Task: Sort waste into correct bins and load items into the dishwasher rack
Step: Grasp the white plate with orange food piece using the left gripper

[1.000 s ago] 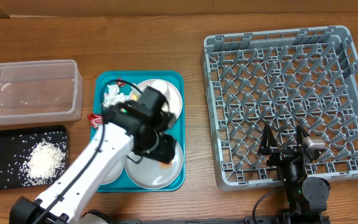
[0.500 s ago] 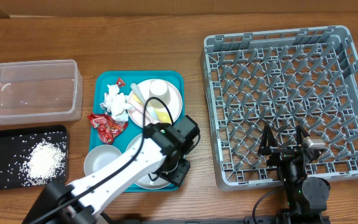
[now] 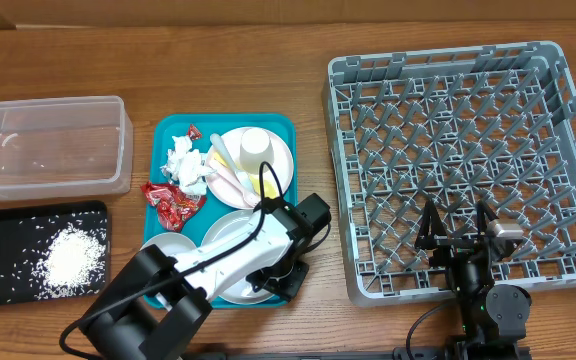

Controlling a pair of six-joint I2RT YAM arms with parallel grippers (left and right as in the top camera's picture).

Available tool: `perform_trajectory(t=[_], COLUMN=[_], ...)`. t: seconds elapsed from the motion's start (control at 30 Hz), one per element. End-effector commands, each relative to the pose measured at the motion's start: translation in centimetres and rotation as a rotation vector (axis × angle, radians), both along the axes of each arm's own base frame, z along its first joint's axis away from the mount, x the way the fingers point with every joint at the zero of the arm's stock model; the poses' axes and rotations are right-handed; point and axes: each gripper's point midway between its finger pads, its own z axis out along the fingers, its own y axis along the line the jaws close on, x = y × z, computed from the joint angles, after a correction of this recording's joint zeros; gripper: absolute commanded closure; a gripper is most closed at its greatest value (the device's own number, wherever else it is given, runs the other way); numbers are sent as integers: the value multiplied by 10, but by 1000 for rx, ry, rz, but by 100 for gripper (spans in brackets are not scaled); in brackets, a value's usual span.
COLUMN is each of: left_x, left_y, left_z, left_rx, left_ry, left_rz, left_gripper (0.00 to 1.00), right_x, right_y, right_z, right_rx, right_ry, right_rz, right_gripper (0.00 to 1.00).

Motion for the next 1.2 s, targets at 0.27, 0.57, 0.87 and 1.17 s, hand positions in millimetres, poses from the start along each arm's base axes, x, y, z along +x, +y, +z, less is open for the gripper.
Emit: perform_trajectory(t=[0.27,0.57,0.87,1.17], left_x=[0,6,5,13], left_y=[3,8,7,-16], left_z=[-9,-10,-10,8], left_rx=[24,63,58,-16], left_ry=[-10,-47,-41,-36], left_rz=[10,41,44,72], left_gripper=[61,85,96,96], right_x=[0,0,0,0], right_y=[-2,-2,-2,-2], right_z=[-2,-2,-2,-2], right_rx=[-8,-8,-8,-8], right_ry=[-4,-4,-4,-4], right_rz=[-11,-11,-11,-11], right_gripper=[0,0,0,0])
